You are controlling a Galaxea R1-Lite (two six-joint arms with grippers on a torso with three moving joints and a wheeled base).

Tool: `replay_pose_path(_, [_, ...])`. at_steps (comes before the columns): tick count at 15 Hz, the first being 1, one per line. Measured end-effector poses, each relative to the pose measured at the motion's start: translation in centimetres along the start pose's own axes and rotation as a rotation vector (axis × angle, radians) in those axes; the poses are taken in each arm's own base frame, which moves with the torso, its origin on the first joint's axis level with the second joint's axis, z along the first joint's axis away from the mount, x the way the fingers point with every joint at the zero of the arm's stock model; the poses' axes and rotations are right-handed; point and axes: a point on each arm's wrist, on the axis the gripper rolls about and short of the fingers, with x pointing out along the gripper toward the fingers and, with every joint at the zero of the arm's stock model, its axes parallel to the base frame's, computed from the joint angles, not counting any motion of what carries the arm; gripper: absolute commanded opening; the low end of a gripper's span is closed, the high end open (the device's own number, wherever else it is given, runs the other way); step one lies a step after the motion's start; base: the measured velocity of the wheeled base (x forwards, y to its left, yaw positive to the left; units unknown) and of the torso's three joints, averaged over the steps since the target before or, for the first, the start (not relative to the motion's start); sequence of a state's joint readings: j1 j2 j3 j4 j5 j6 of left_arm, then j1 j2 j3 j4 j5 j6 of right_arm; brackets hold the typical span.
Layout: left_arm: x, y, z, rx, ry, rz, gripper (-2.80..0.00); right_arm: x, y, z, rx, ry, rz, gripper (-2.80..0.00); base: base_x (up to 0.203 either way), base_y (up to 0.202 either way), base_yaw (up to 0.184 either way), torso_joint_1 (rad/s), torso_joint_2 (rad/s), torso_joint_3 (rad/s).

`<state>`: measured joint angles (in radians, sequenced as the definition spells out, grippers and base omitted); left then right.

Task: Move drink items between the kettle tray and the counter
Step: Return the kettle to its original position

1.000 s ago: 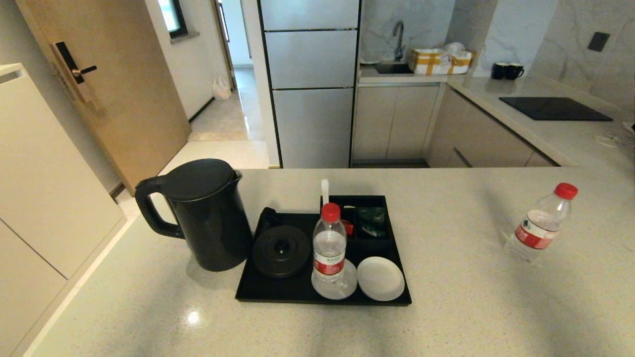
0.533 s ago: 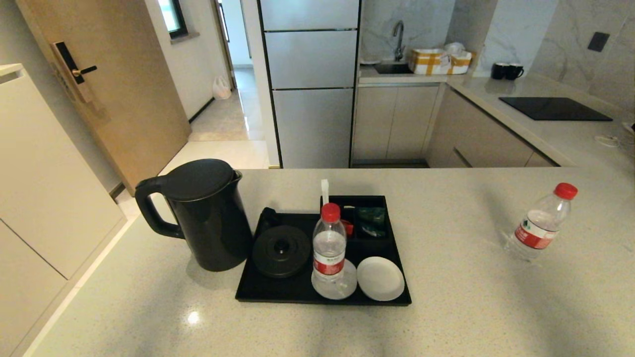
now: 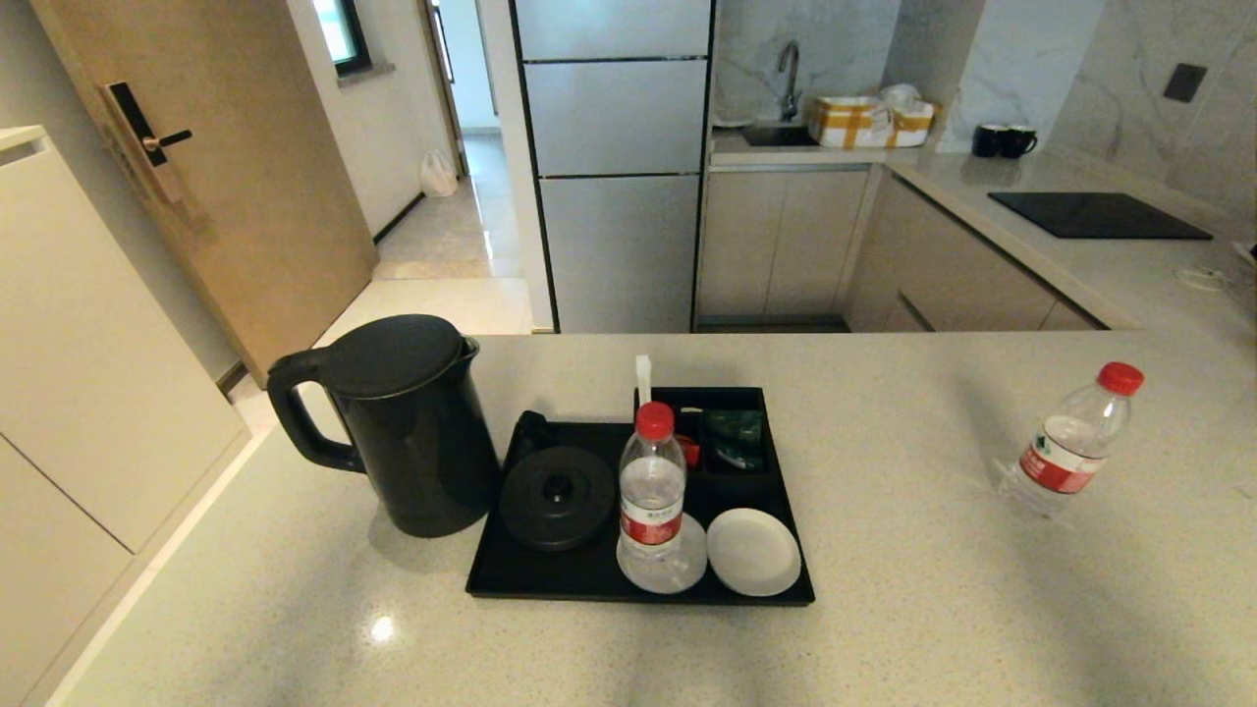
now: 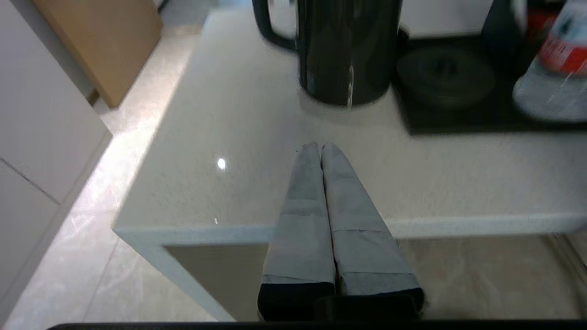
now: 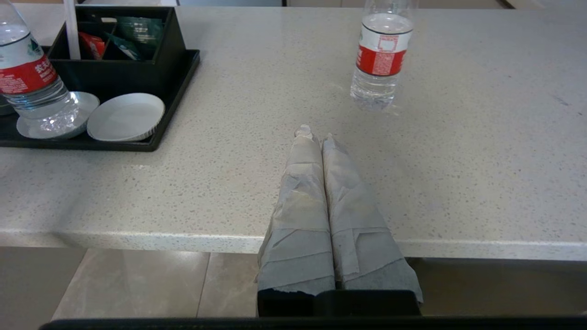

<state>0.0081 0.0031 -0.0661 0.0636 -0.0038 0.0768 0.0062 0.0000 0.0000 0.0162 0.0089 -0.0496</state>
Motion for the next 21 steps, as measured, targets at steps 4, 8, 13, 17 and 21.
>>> replay_pose_path(4, [-1.0, 0.3, 3.8, -0.022, 0.013, 0.001, -2.80, 0.0, 0.0, 0.0, 0.000, 0.000, -0.001, -2.80, 0.000, 0.000, 0.000, 0.000, 0.00, 0.000])
replay_pose_path(8, [0.1, 0.4, 6.0, -0.044, 0.077, 0.018, -2.80, 0.0, 0.0, 0.0, 0.000, 0.000, 0.000, -2.80, 0.000, 0.000, 0.000, 0.000, 0.00, 0.000])
replay_pose_path(13, [3.8, 0.7, 8.5, -0.091, 0.220, 0.029, -2.80, 0.0, 0.0, 0.0, 0.000, 0.000, -0.002, -2.80, 0.000, 0.000, 0.000, 0.000, 0.00, 0.000])
replay_pose_path(17, [9.4, 0.9, 9.1, -0.116, 0.253, -0.009, -2.80, 0.0, 0.0, 0.0, 0.000, 0.000, 0.000, -2.80, 0.000, 0.000, 0.000, 0.000, 0.00, 0.000])
replay_pose_path(21, [15.5, 1.0, 7.8, -0.133, 0.270, -0.014, -2.80, 0.0, 0.0, 0.0, 0.000, 0.000, -0.001, -2.80, 0.000, 0.000, 0.000, 0.000, 0.00, 0.000])
